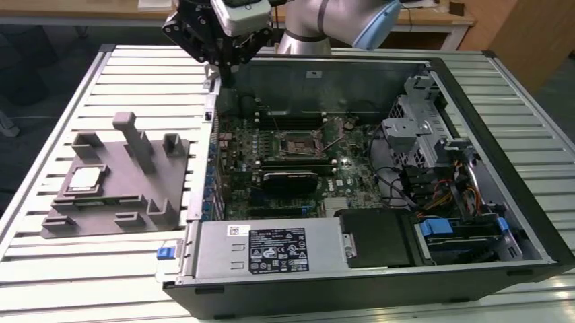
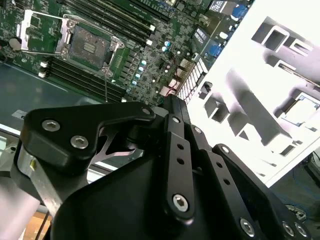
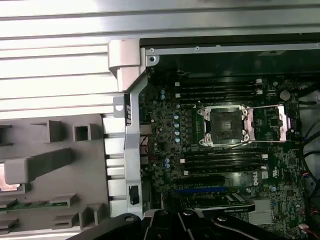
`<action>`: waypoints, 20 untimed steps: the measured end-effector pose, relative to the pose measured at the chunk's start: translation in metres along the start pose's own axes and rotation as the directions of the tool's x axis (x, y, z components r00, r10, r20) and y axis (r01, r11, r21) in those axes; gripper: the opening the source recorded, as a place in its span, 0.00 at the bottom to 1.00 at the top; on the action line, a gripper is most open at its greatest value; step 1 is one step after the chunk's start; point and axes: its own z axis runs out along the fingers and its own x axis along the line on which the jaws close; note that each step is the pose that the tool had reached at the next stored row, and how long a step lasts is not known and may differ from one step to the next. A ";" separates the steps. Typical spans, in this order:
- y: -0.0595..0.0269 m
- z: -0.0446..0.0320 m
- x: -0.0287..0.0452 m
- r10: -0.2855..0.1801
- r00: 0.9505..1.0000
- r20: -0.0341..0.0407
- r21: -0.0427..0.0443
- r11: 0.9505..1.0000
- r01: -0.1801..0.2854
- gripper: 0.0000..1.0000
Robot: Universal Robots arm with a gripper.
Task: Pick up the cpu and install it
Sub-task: 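Reach for the cpu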
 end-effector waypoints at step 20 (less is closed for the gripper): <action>-0.0012 -0.0001 0.0164 0.000 1.000 0.000 0.000 1.000 0.000 0.11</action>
